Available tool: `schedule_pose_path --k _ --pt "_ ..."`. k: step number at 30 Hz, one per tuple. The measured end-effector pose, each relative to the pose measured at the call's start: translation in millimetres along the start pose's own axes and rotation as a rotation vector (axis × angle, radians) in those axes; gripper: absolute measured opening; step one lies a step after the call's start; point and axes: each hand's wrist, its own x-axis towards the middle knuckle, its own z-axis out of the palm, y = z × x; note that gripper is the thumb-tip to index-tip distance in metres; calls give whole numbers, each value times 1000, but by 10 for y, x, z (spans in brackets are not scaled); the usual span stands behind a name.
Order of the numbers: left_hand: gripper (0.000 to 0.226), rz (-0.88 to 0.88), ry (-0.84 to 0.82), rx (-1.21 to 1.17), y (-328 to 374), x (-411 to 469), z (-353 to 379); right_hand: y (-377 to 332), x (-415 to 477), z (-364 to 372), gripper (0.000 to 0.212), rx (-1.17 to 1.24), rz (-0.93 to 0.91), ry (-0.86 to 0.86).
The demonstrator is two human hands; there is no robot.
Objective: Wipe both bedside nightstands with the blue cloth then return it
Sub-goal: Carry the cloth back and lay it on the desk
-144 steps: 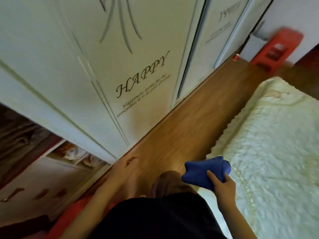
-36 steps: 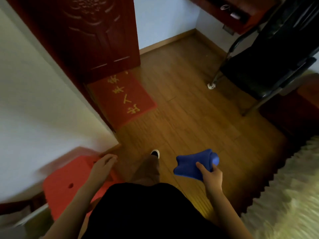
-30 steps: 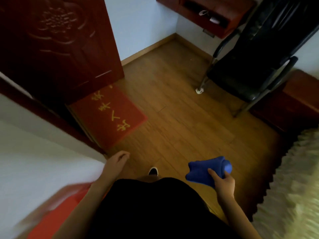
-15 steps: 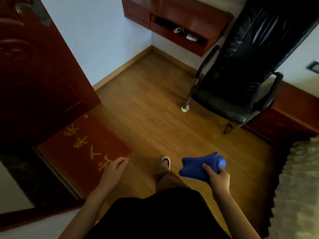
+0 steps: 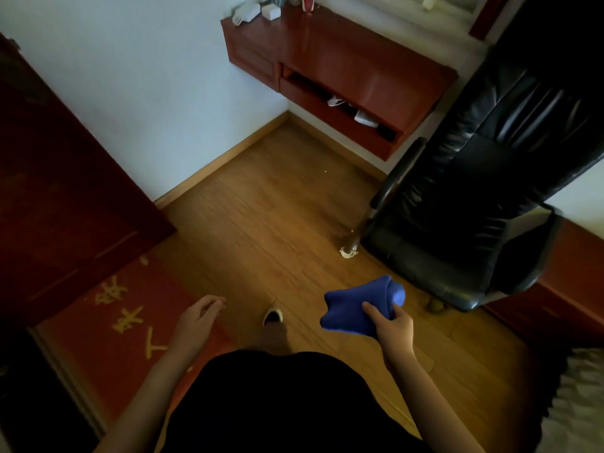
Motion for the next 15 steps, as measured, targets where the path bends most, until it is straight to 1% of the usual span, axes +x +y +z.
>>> schedule_pose_path --k 3,6,9,12,15 --pt "17 21 -54 34 331 588 62 -219 494 66 23 7 40 47" --pt "17 53 -108 80 764 1242 108 -482 983 156 17 17 77 100" --pt "16 81 -133 107 1279 1913 138 -838 1447 279 22 40 102 151" --pt "17 114 -179 150 1753 2532 99 -1214 1874 413 29 48 104 204" --pt "18 169 -215 204 2196 3065 36 -1635 2262 594 27 73 86 247"
